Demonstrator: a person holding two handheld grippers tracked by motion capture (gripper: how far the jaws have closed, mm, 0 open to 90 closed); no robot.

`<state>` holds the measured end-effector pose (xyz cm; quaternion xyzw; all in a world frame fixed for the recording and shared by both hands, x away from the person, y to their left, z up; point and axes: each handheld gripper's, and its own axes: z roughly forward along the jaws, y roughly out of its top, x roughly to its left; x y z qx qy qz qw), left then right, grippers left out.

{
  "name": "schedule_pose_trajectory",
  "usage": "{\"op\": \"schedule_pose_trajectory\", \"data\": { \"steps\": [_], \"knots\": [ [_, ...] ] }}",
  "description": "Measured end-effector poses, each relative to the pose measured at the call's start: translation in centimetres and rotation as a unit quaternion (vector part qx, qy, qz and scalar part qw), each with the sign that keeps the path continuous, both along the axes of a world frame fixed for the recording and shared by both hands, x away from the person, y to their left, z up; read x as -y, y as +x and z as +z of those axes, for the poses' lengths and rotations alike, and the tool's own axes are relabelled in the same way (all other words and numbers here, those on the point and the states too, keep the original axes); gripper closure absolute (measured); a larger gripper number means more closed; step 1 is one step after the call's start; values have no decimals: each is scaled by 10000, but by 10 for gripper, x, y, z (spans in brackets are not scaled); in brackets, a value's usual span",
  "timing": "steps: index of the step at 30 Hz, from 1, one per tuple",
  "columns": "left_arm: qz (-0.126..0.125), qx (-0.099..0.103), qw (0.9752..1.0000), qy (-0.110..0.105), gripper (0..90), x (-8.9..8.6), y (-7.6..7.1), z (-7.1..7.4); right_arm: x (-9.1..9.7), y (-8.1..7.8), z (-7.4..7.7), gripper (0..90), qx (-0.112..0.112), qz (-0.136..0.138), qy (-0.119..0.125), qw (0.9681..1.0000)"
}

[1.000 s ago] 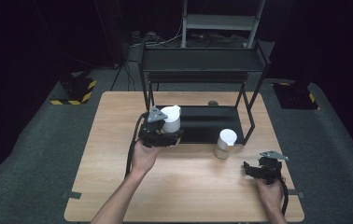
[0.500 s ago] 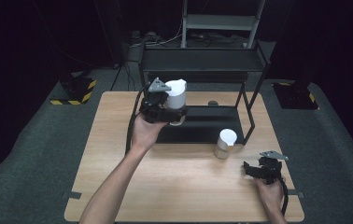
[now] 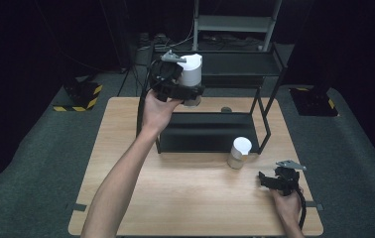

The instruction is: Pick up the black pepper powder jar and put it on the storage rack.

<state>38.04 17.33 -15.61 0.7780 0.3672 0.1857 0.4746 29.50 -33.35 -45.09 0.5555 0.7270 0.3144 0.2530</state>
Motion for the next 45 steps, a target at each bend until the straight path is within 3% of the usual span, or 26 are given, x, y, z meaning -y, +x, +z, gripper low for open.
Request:
{"op": "schedule_pose_trajectory", "data": {
  "steps": [11,16,19,23,29,34,37,45],
  "knots": [
    [411,59,9991,77,309,15,23,32,0,0,0,76,3,3,-5,10000],
    [675,-69,9976,114,310,26,40,40,0,0,0,76,2,-1,3,10000],
    [874,-115,9960,121,309,33,50,41,0,0,0,76,4,4,3,10000],
    [1224,-31,9920,304,309,46,57,42,0,0,0,77,3,3,2,10000],
    [1424,-173,9892,298,309,47,73,41,0,0,0,77,10,5,-3,10000],
    [1503,-228,9882,193,309,44,79,36,0,0,0,77,6,2,1,10000],
    [1590,-205,9866,318,309,48,80,35,0,0,0,77,1,4,-1,10000],
    [1564,-173,9867,413,309,50,80,32,0,0,0,77,8,8,-6,10000]
  ]
}}
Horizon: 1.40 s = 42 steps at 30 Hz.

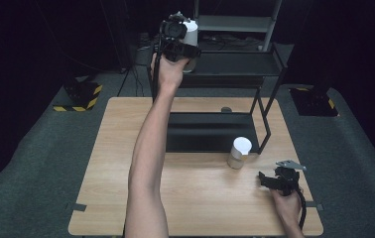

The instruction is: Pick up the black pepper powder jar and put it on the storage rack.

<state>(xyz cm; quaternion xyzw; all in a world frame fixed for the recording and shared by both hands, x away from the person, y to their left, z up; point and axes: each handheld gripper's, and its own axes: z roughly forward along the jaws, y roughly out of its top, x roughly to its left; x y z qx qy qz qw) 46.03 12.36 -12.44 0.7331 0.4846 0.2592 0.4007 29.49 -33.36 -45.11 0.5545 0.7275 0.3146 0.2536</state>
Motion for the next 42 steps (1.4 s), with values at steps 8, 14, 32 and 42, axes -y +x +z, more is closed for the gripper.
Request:
{"op": "schedule_pose_trajectory", "data": {
  "steps": [8,14,32,42],
  "knots": [
    [-62,83,9999,-26,308,-4,-4,-5,0,0,0,76,-6,-4,6,10000],
    [-75,88,9999,64,307,-1,-5,-4,0,0,0,77,-6,-5,6,10000],
    [-117,272,9996,-34,28,-3,-19,-2,0,0,0,77,-6,1,12,10000],
    [-108,331,9994,-44,19,-11,-50,-1,-1,0,0,76,-5,-18,8,10000]
  ]
}}
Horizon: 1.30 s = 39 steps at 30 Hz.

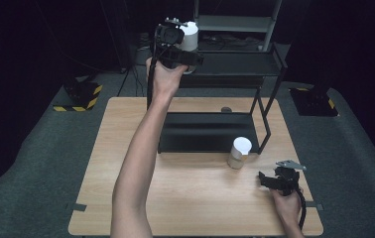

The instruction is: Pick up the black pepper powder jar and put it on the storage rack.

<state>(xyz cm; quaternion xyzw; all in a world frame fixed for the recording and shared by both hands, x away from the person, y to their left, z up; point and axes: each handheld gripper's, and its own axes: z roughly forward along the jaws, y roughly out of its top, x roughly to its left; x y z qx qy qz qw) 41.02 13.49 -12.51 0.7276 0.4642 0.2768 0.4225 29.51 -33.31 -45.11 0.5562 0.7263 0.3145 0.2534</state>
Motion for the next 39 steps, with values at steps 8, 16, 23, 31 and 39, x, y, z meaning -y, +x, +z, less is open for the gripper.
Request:
{"op": "schedule_pose_trajectory", "data": {
  "steps": [8,16,23,31,39],
  "knots": [
    [-113,28,9998,-182,21,-17,-20,-10,0,0,0,76,-1,-5,1,10000],
    [-197,144,9995,-203,30,-29,-42,-23,0,0,0,76,-3,-4,-2,10000],
    [-265,177,9994,-148,33,-37,-56,-41,0,0,0,76,-2,-10,-1,10000],
    [-264,229,9993,-111,41,-41,-64,-61,-1,0,0,77,12,-4,-11,10000],
    [-349,246,9991,3,44,-38,-72,-77,-1,0,0,77,17,-5,-17,10000]
  ]
}}
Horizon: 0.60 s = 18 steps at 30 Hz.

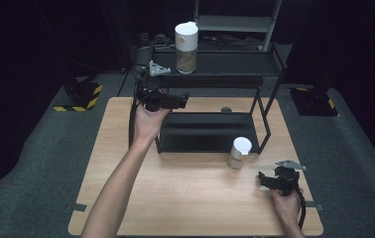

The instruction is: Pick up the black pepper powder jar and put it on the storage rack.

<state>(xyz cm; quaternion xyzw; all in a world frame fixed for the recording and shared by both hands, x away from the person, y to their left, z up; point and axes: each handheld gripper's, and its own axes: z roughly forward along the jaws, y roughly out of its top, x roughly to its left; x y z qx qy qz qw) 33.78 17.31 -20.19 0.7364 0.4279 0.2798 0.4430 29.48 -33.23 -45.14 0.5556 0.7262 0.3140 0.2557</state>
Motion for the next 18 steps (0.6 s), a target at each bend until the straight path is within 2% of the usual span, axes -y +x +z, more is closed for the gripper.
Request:
{"op": "schedule_pose_trajectory", "data": {
  "steps": [18],
  "knots": [
    [-159,-173,9996,144,47,7,-4,-39,0,0,0,78,-4,-12,5,10000]
  ]
}}
